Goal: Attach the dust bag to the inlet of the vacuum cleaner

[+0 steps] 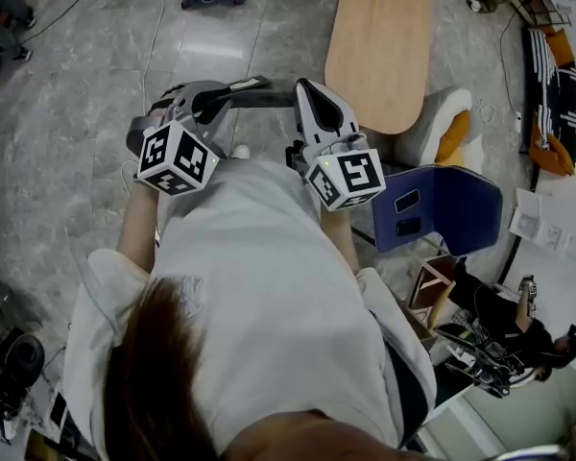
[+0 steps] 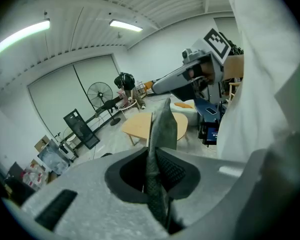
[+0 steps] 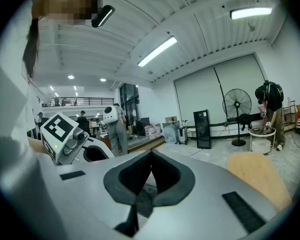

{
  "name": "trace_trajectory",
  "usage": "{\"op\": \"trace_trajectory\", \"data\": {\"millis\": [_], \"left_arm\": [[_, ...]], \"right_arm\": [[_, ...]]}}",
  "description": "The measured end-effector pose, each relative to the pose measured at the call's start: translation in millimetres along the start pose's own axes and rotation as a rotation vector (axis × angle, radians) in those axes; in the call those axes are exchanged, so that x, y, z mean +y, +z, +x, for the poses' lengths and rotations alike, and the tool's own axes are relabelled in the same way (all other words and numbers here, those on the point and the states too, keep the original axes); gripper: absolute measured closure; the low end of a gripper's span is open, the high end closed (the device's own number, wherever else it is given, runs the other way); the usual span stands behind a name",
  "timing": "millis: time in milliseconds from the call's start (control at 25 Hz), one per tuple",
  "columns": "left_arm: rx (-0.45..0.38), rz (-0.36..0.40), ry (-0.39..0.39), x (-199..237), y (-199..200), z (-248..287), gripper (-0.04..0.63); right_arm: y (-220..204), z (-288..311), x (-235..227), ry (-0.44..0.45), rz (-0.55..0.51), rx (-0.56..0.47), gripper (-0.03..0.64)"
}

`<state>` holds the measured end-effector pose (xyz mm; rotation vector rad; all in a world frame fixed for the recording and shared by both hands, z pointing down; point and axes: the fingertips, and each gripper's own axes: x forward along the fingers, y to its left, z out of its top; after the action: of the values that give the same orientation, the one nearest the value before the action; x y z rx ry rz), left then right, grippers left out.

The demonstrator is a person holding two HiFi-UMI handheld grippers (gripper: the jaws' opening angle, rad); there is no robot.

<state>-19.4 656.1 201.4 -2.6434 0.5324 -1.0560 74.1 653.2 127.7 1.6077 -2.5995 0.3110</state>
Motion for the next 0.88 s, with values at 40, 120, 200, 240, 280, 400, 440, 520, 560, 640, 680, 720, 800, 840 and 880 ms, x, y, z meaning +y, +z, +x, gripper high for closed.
{"op": "trace_trajectory", "data": {"millis": [40,120,200,240,280,400,440,520,560,640,680,720,800,840,880], "left_arm": [[0.001,0.001,0.000,0,1,1,0.555],[0.005,0.002,-0.003,-1,2,3,0.555],[0.007,0.002,-0.007,-2,2,6,0.555],[0.008,0.000,-0.009,-2,2,6,0.555],[0.008,-0.003,-0.011,-2,2,6,0.555],[0.006,-0.018,-0.017,1,0,6,0.555],[0.005,-0.023,-0.019,3,-1,7,0.555],[0.005,-0.030,-0.023,7,-3,10,0.555],[0.005,-0.034,-0.024,9,-5,12,0.555],[0.005,-0.045,-0.026,17,-10,16,0.555],[0.005,-0.052,-0.027,24,-13,19,0.555],[0.004,-0.057,-0.029,32,-17,22,0.555],[-0.001,-0.066,-0.032,51,-23,29,0.555],[-0.004,-0.071,-0.034,61,-26,32,0.554],[-0.005,-0.074,-0.038,72,-28,35,0.554]], "right_arm": [[0,0,0,0.002,-0.003,0.002,0.615],[-1,-1,-3,0.004,-0.008,0.004,0.615],[-1,-1,-4,0.005,-0.013,0.005,0.615],[-1,-2,-4,0.008,-0.016,0.003,0.615],[0,-2,-3,0.011,-0.019,0.000,0.615],[0,-1,-5,0.009,-0.012,-0.007,0.615],[-2,1,-6,0.006,-0.005,-0.006,0.615],[-5,6,-10,0.001,0.006,0.000,0.615],[-6,9,-11,0.000,0.009,0.004,0.615],[-8,18,-12,0.000,0.015,0.016,0.615],[-9,25,-14,-0.001,0.019,0.023,0.615],[-10,34,-15,-0.001,0.024,0.029,0.615],[-9,54,-20,0.000,0.031,0.041,0.615],[-8,65,-23,0.000,0.033,0.046,0.615],[-7,75,-26,-0.001,0.037,0.050,0.615]]}}
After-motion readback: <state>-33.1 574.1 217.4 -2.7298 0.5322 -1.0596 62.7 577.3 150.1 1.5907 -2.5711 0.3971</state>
